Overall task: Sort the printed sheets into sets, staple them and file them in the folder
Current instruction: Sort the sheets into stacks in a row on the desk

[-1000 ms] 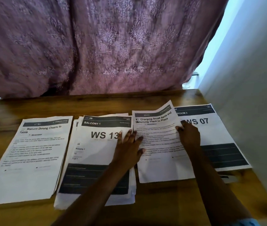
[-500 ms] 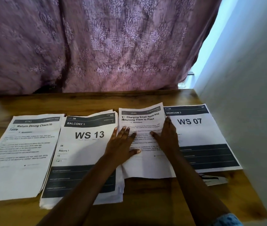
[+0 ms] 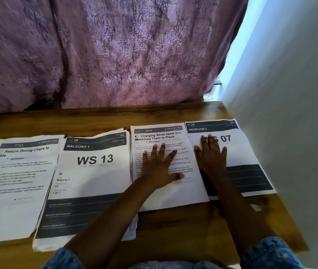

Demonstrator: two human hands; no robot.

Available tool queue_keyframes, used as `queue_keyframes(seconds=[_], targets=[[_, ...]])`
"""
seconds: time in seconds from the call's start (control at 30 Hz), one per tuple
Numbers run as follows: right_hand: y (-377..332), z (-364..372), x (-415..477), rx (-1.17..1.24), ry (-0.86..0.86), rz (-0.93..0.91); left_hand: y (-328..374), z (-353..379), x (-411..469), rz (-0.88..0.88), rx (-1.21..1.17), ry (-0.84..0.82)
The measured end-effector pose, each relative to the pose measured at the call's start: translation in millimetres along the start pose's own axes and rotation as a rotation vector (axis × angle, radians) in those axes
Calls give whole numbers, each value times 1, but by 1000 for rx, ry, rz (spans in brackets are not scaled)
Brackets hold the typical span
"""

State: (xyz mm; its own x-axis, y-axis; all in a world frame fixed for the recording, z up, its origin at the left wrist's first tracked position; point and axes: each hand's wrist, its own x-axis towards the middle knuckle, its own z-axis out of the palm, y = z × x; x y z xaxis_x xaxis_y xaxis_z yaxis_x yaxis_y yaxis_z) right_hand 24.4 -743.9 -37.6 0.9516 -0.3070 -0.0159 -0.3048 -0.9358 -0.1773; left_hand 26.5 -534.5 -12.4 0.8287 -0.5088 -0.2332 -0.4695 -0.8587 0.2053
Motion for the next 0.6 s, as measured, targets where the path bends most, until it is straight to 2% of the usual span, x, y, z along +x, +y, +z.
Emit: queue_keyframes(seconds=[0.1, 0.6], targets=[[3, 1, 1, -2, -9, 0, -7, 8, 4, -32, 8, -53], [-7, 5, 2, 2, 14, 6, -27, 17, -2, 6, -7, 26]])
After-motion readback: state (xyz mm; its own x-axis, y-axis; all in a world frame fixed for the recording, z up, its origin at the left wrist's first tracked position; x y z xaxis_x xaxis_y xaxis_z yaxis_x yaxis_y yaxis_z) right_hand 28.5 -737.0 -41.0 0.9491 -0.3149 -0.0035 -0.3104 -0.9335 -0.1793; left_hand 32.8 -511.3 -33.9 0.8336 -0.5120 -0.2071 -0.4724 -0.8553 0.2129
